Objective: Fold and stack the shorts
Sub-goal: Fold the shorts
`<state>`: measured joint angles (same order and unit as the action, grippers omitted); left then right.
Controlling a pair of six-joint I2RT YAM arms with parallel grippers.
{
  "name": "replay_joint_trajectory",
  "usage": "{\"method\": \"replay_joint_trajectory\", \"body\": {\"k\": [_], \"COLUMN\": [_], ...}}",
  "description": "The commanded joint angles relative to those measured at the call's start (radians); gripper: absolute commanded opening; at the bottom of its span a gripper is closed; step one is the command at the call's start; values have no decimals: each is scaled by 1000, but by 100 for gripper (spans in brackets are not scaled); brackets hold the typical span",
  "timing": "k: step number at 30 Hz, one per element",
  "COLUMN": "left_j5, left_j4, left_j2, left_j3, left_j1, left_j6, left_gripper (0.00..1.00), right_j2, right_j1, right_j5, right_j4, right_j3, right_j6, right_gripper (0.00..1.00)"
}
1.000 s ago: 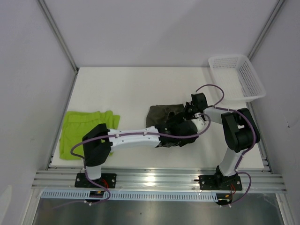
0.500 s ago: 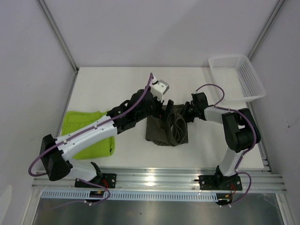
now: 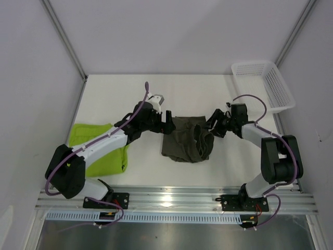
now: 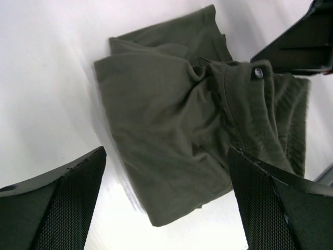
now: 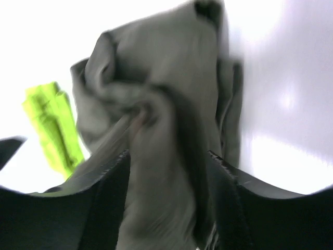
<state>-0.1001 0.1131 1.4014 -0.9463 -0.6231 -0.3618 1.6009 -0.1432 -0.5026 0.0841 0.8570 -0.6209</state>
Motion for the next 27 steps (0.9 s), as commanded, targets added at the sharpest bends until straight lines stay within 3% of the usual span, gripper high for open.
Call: {"method": "replay_joint_trajectory", "body": {"k": [1,6,7,9,13,16,19,21,27], "left_j5": [-81,-101,-104,-118,-113,-105,-86,-72,-27], "left_j4": [-143,-165,-167,-176,-174,-174,-170,-164,-128], "left_j2": [19,27,24,21,28,44,62,79,139], "left_j3": [27,46,47,50,44,32,15,-11,-78], "left_j1": [5,5,5,3,-7,-26,-53,-67,-118], "left_j6": [-55,-58,-58,-57,-54,-54,-54,-58,-48], "left_gripper": [99,99,99,99,99,98,98,97,95], "right_j2": [-73,-104,-116,-131,-173,-229,-292,-352,-424], "right_j1": [33,79,89,117,125,128,125,119,27], "right_j5": [-178,-356,-375,-402,-396,-360,-324,-254,-104], "right_j4": [-120,-314,-345,-397,-458,-454,-414,-324,-93], "right_j3": [-84,-252,-278,-323,-401,-433,-447,-437,-333], "right_j6": [-48,-144,-158,-186,-201,-197,-185,-152,-51], "right_gripper": [67,72,82,89,93,99,94,92,99]}}
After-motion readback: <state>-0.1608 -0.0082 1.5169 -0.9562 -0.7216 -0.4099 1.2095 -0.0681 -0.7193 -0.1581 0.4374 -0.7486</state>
